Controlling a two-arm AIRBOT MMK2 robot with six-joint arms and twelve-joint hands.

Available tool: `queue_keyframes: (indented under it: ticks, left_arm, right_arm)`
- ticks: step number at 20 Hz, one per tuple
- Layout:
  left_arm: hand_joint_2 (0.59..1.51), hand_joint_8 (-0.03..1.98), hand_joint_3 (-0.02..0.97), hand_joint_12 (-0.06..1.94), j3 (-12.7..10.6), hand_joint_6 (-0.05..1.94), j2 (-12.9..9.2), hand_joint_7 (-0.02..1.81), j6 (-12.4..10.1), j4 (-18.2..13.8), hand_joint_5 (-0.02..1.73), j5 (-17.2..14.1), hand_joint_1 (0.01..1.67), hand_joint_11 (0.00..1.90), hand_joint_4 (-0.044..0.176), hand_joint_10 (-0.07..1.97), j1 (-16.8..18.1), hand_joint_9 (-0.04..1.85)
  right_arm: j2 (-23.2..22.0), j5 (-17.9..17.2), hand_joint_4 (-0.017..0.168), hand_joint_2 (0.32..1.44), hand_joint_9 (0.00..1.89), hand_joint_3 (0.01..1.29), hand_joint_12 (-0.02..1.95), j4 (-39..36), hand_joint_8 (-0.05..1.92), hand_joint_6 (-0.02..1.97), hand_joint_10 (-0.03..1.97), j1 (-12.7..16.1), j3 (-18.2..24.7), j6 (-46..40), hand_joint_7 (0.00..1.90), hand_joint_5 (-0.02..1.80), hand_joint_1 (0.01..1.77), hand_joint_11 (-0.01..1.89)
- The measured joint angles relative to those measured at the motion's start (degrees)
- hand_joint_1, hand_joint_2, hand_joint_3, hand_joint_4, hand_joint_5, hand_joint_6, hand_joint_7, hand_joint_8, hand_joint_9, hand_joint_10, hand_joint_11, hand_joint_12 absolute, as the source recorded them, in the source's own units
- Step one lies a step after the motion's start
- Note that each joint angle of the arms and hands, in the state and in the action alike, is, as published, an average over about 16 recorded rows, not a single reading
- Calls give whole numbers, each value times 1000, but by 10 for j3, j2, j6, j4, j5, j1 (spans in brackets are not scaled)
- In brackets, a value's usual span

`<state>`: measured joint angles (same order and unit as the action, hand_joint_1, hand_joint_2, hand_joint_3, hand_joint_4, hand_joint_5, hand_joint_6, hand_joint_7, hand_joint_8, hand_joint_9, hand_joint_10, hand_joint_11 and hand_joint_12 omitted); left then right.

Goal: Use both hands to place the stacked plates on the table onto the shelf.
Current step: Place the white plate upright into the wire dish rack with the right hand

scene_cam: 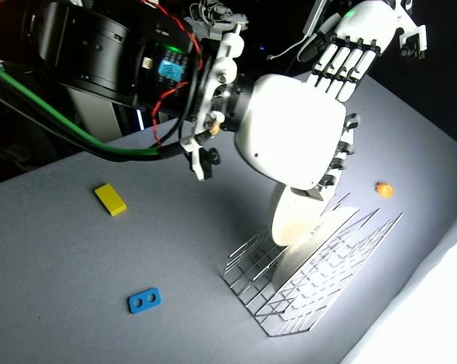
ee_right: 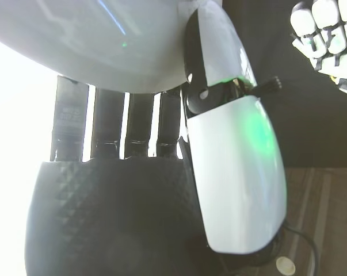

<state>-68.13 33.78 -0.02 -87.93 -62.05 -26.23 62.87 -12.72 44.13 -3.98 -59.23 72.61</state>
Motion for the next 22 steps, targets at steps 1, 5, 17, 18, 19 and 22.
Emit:
queue_keyframes:
  ticks: [1,5,17,18,19,22]
  left_arm:
    - [1139,10,15,-9,1,18,-1,20,0,-2,22,-2,20,15,5,-9,3,19]
    - [1142,10,15,-9,4,18,-5,21,-1,-4,21,-11,20,15,5,-9,9,19]
    - [1140,10,16,-9,9,18,-13,19,-11,-6,22,-64,20,15,4,-9,3,20]
    - [1139,10,16,-9,8,18,-13,19,-12,-7,22,-69,20,15,4,-9,1,20]
    - [1139,10,16,-9,8,18,-13,19,-12,-8,22,-75,20,15,4,-9,0,20]
    - [1136,10,16,-9,7,18,-13,19,-14,-10,22,-92,20,15,4,-9,-4,20]
  right_arm:
    - [4,1,-8,1053,1063,12,1238,4,1117,945,808,0,-6,0,992,884,1252,883]
    - [20,1,-9,1061,1064,12,1244,16,1118,940,790,-6,-27,0,993,875,1240,878]
    - [43,-14,-9,1066,1057,13,1267,27,1075,917,878,-49,-61,2,1001,897,1246,878]
    - [44,-15,-9,1067,1054,13,1268,26,1070,917,890,-52,-62,2,1001,900,1249,876]
    - [44,-16,-9,1068,1050,13,1268,26,1064,917,906,-55,-63,2,1000,901,1254,874]
    - [46,-19,-8,1079,1030,13,1265,25,1045,945,898,-63,-65,3,985,889,1258,857]
